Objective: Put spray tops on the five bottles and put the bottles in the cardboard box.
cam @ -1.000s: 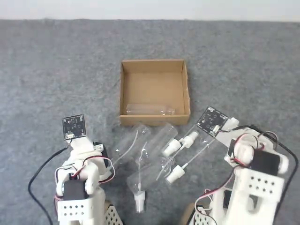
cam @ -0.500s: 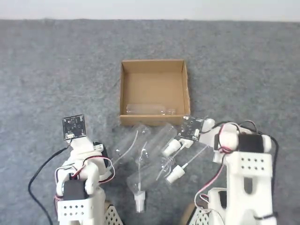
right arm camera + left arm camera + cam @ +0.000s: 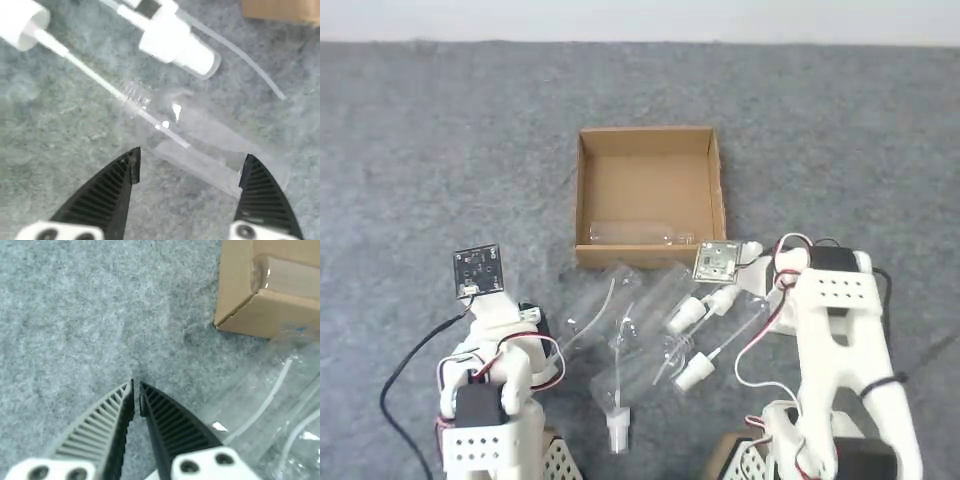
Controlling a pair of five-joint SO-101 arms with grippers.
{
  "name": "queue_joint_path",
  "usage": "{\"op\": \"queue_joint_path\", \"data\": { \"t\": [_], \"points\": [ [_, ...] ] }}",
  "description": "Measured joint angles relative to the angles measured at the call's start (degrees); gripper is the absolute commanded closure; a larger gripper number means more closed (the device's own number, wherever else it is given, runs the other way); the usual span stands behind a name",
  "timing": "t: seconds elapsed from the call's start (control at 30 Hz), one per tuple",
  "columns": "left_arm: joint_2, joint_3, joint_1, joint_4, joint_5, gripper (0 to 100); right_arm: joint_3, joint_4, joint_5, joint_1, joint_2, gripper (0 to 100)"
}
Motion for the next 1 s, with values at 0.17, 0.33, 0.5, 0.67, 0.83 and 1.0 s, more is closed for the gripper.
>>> {"op": "queue_joint_path", "data": {
  "t": [0.17,0.33,0.5,0.67,0.83,1.0],
  "points": [
    [0.0,0.0,0.0,0.0,0.0,99,-0.8,-3.6,0.2,-0.1,3.1,72.7],
    [0.0,0.0,0.0,0.0,0.0,99,-1.6,-4.8,0.2,-0.1,5.4,82.3],
    [0.0,0.0,0.0,0.0,0.0,99,-3.1,-5.2,0.2,0.1,6.7,86.3],
    [0.0,0.0,0.0,0.0,0.0,99,-3.2,-5.3,0.1,0.4,6.7,86.5],
    [0.0,0.0,0.0,0.0,0.0,99,-3.2,-5.2,-6.2,0.2,6.7,86.4],
    [0.0,0.0,0.0,0.0,0.0,99,-4.0,-2.0,-10.6,0.0,6.6,79.6]
  ]
}}
